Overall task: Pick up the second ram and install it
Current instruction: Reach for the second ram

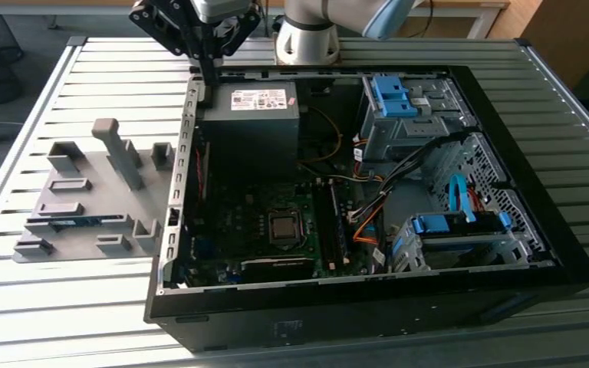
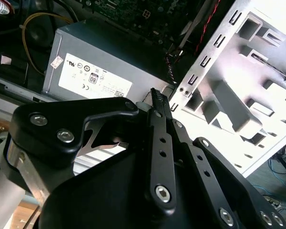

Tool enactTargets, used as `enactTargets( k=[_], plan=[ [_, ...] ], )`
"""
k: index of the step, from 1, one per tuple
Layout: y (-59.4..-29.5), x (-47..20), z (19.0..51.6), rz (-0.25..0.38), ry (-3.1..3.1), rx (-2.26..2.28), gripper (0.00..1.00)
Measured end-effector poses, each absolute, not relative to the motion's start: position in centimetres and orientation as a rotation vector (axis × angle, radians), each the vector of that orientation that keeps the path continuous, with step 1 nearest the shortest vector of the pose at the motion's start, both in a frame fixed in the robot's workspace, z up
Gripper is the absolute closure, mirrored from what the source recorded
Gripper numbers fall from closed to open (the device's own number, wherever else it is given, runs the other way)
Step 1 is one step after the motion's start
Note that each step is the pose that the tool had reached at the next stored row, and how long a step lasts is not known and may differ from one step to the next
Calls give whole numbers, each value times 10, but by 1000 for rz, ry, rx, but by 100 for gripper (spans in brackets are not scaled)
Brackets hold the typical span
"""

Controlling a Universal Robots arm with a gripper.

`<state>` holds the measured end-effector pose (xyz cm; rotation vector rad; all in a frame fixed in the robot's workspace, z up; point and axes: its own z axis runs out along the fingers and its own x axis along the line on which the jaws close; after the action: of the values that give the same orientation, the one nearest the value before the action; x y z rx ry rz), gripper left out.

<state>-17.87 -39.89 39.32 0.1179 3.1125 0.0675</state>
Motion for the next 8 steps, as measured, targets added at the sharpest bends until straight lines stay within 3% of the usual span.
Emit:
enactTargets(
  k=[8],
  plan=[
    [-399,-186,393,68,3112,118,89]
  ],
)
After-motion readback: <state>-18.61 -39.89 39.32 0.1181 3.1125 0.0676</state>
